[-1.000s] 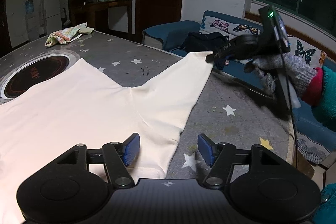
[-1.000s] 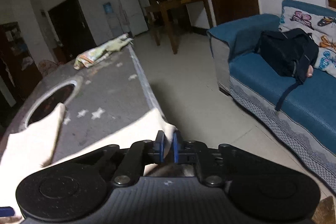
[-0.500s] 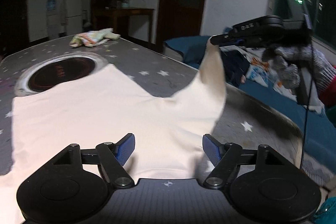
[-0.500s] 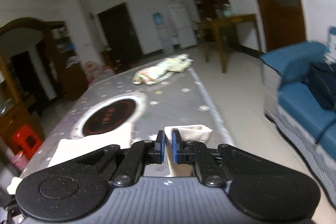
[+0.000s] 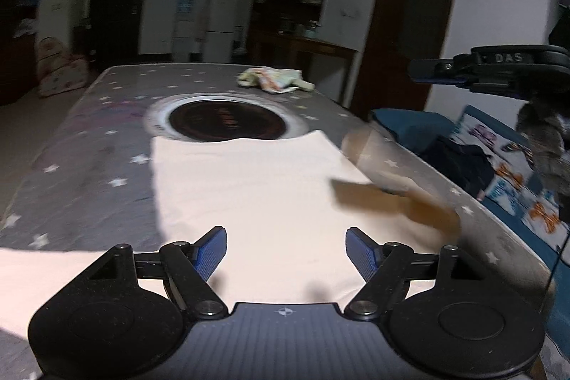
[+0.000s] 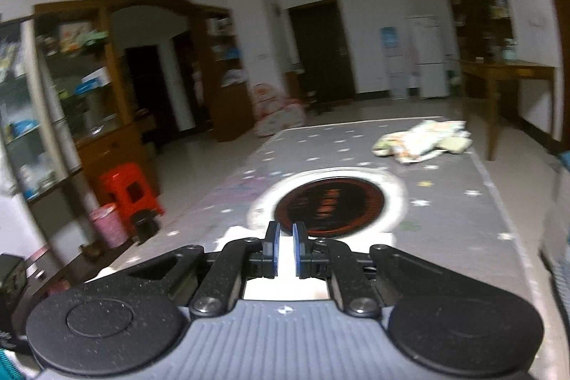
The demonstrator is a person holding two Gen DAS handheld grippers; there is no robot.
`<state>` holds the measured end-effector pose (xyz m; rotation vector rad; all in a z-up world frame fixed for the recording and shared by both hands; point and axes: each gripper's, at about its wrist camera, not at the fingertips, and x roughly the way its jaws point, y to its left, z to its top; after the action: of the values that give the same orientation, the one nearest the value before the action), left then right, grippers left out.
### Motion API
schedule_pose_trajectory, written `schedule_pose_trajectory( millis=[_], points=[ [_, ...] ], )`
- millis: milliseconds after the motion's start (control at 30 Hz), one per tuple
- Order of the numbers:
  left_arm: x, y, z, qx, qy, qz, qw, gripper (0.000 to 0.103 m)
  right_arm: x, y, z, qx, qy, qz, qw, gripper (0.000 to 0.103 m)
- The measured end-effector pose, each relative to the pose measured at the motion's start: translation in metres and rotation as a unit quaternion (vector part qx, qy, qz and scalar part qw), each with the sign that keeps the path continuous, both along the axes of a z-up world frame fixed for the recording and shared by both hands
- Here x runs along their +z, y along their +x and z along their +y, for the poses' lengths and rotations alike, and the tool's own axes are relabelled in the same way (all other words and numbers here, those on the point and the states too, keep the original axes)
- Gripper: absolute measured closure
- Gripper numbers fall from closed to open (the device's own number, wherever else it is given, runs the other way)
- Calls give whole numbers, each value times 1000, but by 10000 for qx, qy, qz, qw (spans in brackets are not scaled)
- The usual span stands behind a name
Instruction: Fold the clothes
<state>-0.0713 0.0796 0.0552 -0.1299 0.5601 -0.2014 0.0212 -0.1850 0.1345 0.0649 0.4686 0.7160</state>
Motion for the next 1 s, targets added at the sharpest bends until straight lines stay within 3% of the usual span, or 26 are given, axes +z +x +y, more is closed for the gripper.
schedule_pose_trajectory(
  millis=[267, 333, 367, 467, 600, 667, 767, 1000],
  points=[
    [-5, -12, 13, 219, -65, 106, 9997, 27, -4, -21, 51, 676, -409, -162, 9967, 94],
    [-2, -11, 10, 161, -83, 76, 9998, 28, -8, -21, 52, 638, -721, -195, 9952, 87],
    [0, -9, 7, 97, -84, 59, 9999, 28, -12, -20, 49, 559, -876, -174, 9944, 78],
    [3, 1, -7, -141, -22, 26, 9999, 33, -23, -24, 35, 319, -1224, -57, 9920, 74],
    [5, 23, -31, -461, 92, 89, 9989, 38, -40, -25, 8, -9, -1512, 162, 9884, 51],
    [6, 34, -43, -586, 152, 119, 9981, 45, -47, -27, -3, -147, -1677, 179, 9856, 46],
    [4, 54, -59, -736, 183, 215, 9969, 49, -58, -31, -18, -327, -1920, 193, 9807, 29],
    [-16, 94, -81, -703, 382, 638, 9948, 52, -82, -46, -43, -596, -2235, 358, 9722, 20]
  ],
)
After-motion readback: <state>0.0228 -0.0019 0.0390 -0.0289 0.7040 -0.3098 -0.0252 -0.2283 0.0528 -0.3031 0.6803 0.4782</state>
